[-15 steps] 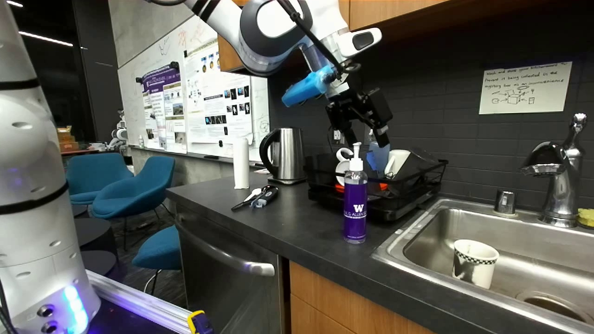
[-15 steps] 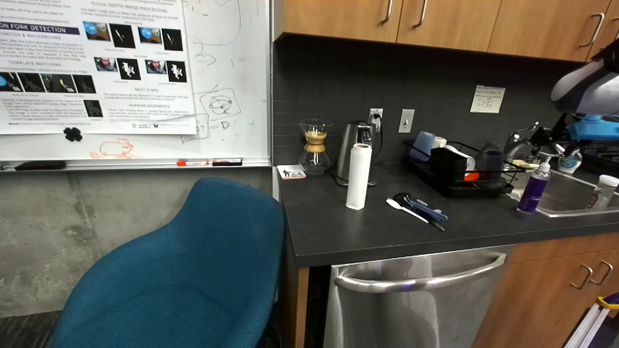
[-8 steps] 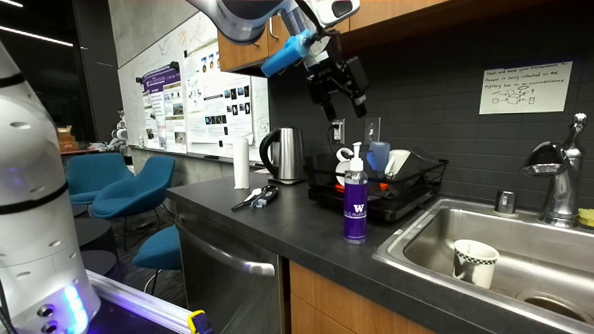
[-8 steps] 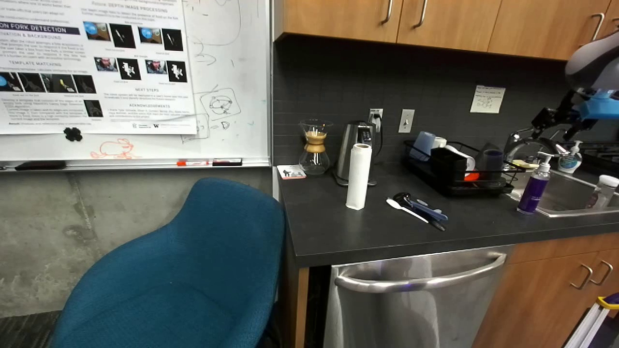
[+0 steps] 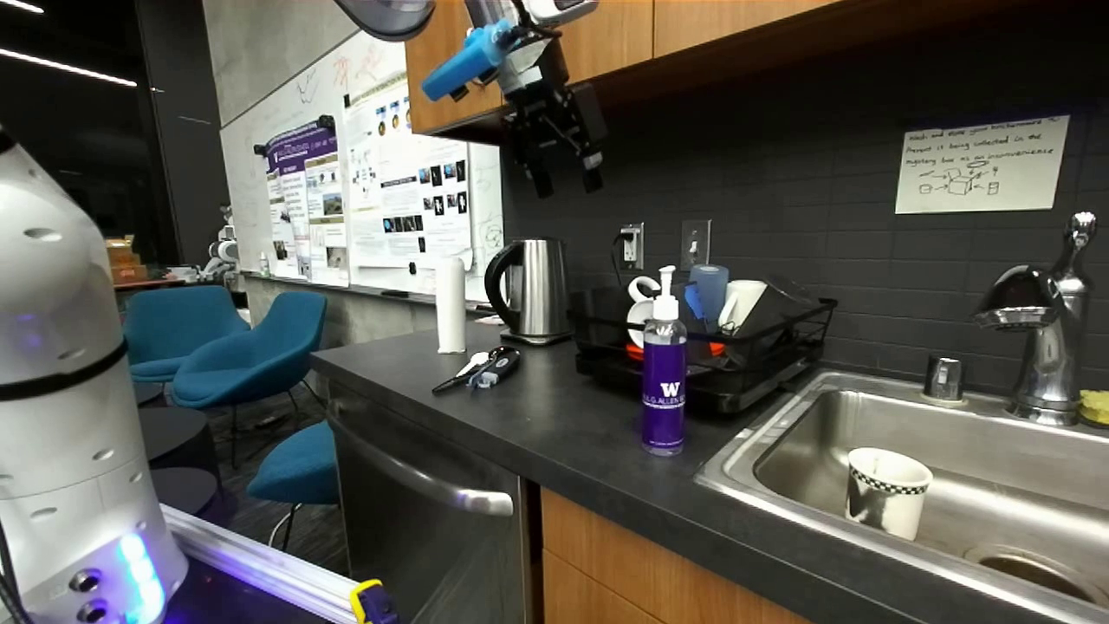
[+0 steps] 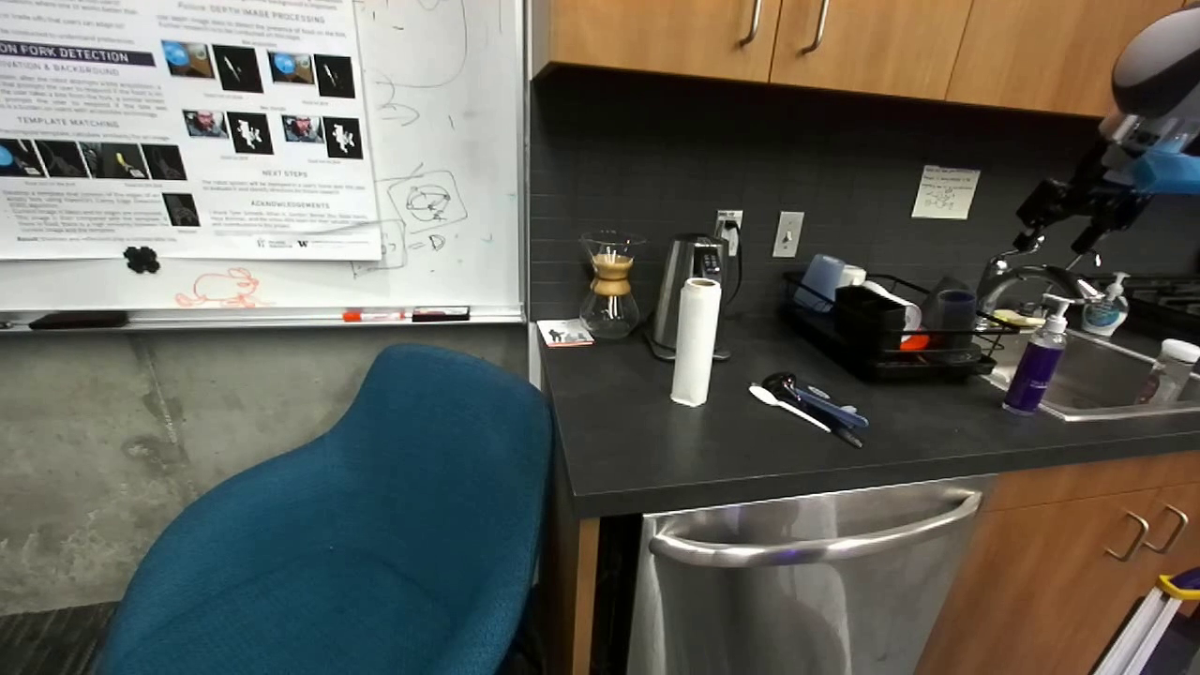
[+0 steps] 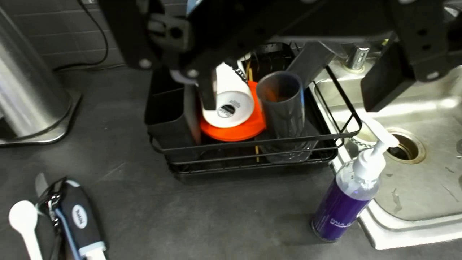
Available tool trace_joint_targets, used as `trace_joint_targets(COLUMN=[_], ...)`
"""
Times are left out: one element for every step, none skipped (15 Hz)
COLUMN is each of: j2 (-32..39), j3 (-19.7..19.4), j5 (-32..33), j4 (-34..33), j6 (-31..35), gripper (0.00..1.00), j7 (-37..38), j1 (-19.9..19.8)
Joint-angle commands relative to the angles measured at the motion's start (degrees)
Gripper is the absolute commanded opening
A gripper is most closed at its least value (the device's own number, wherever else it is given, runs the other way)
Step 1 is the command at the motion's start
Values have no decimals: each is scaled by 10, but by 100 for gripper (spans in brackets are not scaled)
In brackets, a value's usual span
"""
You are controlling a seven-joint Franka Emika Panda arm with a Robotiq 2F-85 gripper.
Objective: Move the bottle to the right in front of the dish rack
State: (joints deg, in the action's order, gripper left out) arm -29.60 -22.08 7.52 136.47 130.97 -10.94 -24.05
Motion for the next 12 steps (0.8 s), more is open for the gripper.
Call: trace_joint_targets(j2=[-45,-52,-58,-62,-66,-69,-70,-71,-71,-71,-70,-69], j3=[28,36,45,52,61,68,75,82,89,94,101,107], j5=[-2,-4,-3,-2,-2,-2,-2,-1,-2,-3,-3,-4], j4=[19,21,24,25,27,27,28,29,30,30,29,29], j6=[-47,-59,-66,-74,-80,-86,-90,-94,-96,-98,-100,-100], gripper=[100,100,100,100,100,100,100,100,100,100,100,100], j7=[14,17,22,26,33,37,43,49,54,55,61,65], j1=[18,25,31,37,44,50,57,62,70,77,83,90])
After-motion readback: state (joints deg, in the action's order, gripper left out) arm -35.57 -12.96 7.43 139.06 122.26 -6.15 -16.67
